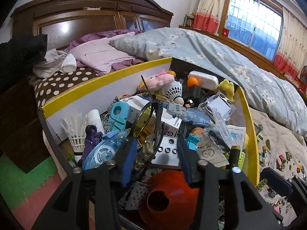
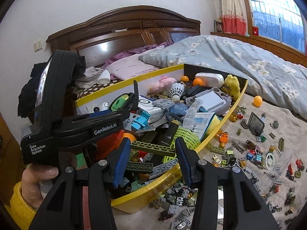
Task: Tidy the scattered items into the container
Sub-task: 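Lower the tan plate into the box and open the left tool while the right releases the brick, then withdraw both open tools from the box back over the bricks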
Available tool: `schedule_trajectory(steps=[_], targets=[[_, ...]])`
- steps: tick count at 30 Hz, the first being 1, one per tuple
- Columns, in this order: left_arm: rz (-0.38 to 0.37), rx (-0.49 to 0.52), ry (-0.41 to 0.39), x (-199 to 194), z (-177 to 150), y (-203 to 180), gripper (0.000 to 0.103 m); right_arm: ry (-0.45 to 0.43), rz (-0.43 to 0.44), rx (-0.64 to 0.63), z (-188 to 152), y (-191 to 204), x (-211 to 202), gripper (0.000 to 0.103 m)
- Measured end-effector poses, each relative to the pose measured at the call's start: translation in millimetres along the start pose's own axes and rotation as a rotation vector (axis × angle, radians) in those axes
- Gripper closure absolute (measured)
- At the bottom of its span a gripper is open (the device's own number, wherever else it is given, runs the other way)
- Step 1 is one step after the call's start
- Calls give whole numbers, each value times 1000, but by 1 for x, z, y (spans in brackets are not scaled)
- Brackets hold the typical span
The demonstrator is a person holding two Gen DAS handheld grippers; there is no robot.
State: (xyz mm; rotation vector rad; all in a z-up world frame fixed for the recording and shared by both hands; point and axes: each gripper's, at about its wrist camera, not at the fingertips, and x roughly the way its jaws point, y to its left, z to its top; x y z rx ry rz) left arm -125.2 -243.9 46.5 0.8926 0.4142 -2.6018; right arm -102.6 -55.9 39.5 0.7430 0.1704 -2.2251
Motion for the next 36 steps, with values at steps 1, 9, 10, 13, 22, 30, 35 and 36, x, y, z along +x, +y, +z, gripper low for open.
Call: schedule_trajectory(steps=[1,9,10,13,22,30,35,36], targets=[[2,-1,-7,-1,0,0,51,-4,-6,-1,0,1,0,55],[20,-6,-36,-13,2,0,42,-3,14,32,-1,-4,-2,54],[22,-6,-37,-14,2,0,42,-4,17,33,-2,-4,-2,53],[26,-12,-44,-18,2,1,40,-15,21,29,-2,-1,-5,47],[18,-9,-53,-28,1,0,39,-33,31,36,-2,3,-14,45],[-11,50,-70,-42,0,-24,39,-86,15,64,-4,-4,-32,45],[-62,84,-75,-50,-1,-48,39,-123,-22,107,-8,-26,-53,45],[-78,98,-73,-51,-3,-57,39,-131,-37,118,-10,-33,-59,45]])
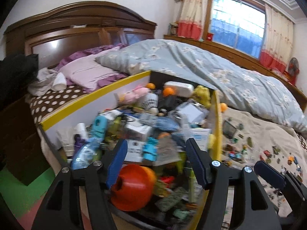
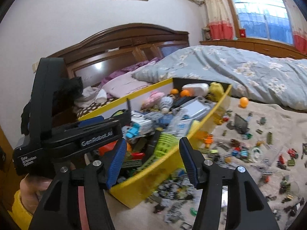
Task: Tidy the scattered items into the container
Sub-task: 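Withdraw both open tools from the box back over the bricks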
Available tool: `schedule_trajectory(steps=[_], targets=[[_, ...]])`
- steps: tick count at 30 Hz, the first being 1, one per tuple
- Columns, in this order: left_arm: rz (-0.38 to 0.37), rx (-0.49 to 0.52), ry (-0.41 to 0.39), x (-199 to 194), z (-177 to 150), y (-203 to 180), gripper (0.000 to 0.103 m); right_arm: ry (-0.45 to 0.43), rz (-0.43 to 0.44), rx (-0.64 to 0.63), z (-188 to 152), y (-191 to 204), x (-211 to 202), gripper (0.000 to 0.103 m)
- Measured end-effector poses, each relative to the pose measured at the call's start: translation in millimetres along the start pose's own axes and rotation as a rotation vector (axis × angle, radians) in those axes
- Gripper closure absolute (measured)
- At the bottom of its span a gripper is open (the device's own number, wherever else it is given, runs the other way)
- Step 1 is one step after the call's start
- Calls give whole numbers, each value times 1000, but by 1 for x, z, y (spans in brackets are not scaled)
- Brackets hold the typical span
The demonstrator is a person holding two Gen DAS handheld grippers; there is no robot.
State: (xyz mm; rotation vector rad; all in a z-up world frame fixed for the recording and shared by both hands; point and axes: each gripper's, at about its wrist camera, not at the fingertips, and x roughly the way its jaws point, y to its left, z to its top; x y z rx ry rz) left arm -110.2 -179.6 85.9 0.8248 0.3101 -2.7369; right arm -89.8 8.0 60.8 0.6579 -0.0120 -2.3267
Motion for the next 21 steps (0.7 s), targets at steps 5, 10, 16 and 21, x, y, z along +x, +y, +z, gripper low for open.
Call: schedule_trajectory(steps=[5,10,16,21], targets=[[-53,51,4,1,-4,-39,39,-29,-77,44,-4,-35,-26,45],[-148,112,30,9,-10,-94,39,-49,-185,97,-12,-79,-54,45],[-269,196,77,24,-22,-172,39,-64,-324,130,-20,-139,-84,45],[-366,299,90,36,-34,-245,39,-78,-448,148,-21,-198,-106,45]])
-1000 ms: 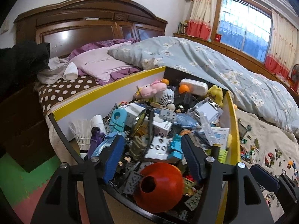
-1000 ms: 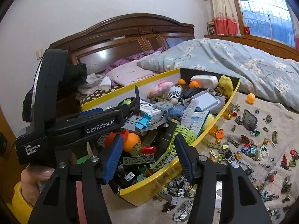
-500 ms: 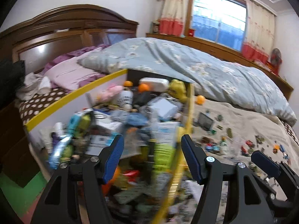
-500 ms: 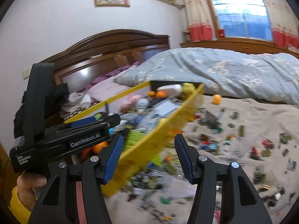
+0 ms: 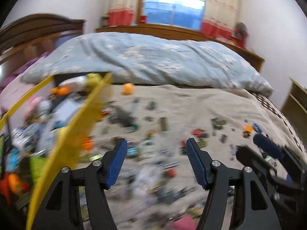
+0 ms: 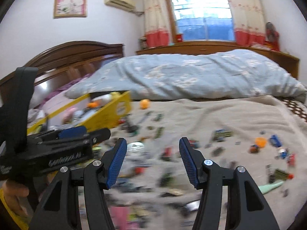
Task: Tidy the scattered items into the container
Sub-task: 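Withdraw both open tools from the box back over the bricks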
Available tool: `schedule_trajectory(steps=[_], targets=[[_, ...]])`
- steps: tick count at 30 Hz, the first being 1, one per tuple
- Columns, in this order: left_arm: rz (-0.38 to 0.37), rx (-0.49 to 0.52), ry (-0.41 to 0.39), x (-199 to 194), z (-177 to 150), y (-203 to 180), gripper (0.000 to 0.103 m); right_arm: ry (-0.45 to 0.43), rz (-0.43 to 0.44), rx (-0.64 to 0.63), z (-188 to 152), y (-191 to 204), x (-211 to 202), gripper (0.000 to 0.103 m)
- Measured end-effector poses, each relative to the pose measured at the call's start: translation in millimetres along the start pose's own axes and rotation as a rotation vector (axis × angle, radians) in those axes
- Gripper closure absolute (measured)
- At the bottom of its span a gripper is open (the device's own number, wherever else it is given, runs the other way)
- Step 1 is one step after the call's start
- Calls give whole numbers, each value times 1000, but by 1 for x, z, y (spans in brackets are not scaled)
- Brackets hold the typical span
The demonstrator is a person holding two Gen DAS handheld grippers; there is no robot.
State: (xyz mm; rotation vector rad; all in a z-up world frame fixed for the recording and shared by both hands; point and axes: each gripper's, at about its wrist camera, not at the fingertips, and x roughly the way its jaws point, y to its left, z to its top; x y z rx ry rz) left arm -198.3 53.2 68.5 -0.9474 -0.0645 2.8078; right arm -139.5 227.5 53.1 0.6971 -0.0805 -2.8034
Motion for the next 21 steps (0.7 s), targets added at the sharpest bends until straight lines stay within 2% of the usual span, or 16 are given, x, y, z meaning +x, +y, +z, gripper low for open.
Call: schedule_trajectory(steps=[5,8,9,12,14,17,21], targets=[[-85,73,19,39,16,-54,39,7,-135,-61,15,-59,19,45],[-136,96,45,67,27,-81,39,71,-183,-21,29,-108,42,45],[-140,100,50,74,29,-87,39,113,-201,-1,34,-127,55,45],[-139,139,95,109,34,-113,39,164,-247,63,37,-163,82,45],[-141,174,138,137,36,-131,39,159,-261,141,32,-185,91,45],[-156,226,190,170,38,-154,39,149,-235,231,19,-208,94,45],[-138,284,239,203,33,-171,39,215,-302,200,3,-219,102,45]])
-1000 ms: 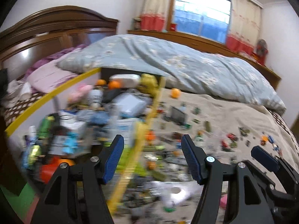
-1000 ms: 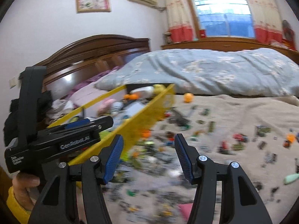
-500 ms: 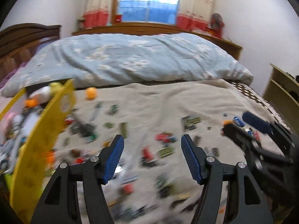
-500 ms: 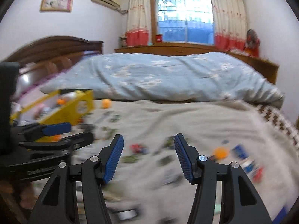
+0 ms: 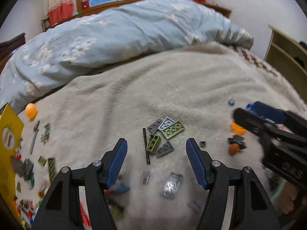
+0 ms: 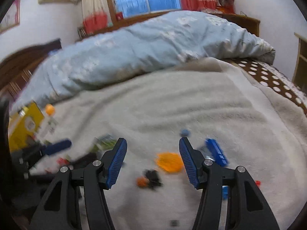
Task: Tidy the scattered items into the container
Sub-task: 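Withdraw both open tools from the box back over the bricks, then close the left tool on a small olive green brick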
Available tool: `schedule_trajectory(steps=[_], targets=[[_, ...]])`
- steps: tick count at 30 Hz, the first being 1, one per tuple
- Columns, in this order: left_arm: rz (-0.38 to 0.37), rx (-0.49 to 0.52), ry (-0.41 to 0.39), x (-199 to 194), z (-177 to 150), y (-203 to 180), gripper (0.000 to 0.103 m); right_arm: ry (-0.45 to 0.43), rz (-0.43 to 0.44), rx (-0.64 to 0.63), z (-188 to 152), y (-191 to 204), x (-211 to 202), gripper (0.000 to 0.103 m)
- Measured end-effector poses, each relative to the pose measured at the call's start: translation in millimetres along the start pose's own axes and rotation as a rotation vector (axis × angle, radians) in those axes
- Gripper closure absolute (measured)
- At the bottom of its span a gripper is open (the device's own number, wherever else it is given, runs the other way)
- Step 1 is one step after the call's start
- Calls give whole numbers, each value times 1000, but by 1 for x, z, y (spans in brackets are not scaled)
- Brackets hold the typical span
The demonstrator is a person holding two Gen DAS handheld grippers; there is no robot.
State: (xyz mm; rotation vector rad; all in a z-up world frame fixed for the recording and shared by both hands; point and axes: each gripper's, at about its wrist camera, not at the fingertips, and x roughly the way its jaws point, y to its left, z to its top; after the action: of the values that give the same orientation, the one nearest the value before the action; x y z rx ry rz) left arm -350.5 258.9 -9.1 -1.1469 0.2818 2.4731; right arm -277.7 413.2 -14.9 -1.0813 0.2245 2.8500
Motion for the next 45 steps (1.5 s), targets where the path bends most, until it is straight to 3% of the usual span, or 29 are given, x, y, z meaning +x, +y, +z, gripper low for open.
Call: schedule_trajectory(steps=[4,6,10,13,16,19,20,23,28,35,45], targets=[[-5,-60,71,25,-4,16,39,70,-13,43,-6,-11,14,45],[-24,-87,57,23,-4,25,39,102,-21,73,-10,-17,19,45],[56,-168,27,17,-4,49,39,109,-29,99,-11,-20,20,45],[39,-232,18,14,-6,63,44,104,-42,96,-12,-18,19,45],[55,-224,5,11,-7,60,49,99,-45,98,-13,-17,18,45],[18,-193,-11,9,-7,52,72,94,-34,111,-12,-17,16,45],[1,-190,-11,8,-6,51,74,92,-30,115,-12,-17,16,45],[-61,-178,8,13,2,42,74,91,-21,121,-13,-17,15,45],[22,-141,33,27,18,30,74,83,-8,131,-13,-17,14,45],[12,-153,43,49,26,33,74,79,2,137,-13,-16,13,45],[-50,-217,6,43,19,47,80,76,5,136,-13,-15,13,45]])
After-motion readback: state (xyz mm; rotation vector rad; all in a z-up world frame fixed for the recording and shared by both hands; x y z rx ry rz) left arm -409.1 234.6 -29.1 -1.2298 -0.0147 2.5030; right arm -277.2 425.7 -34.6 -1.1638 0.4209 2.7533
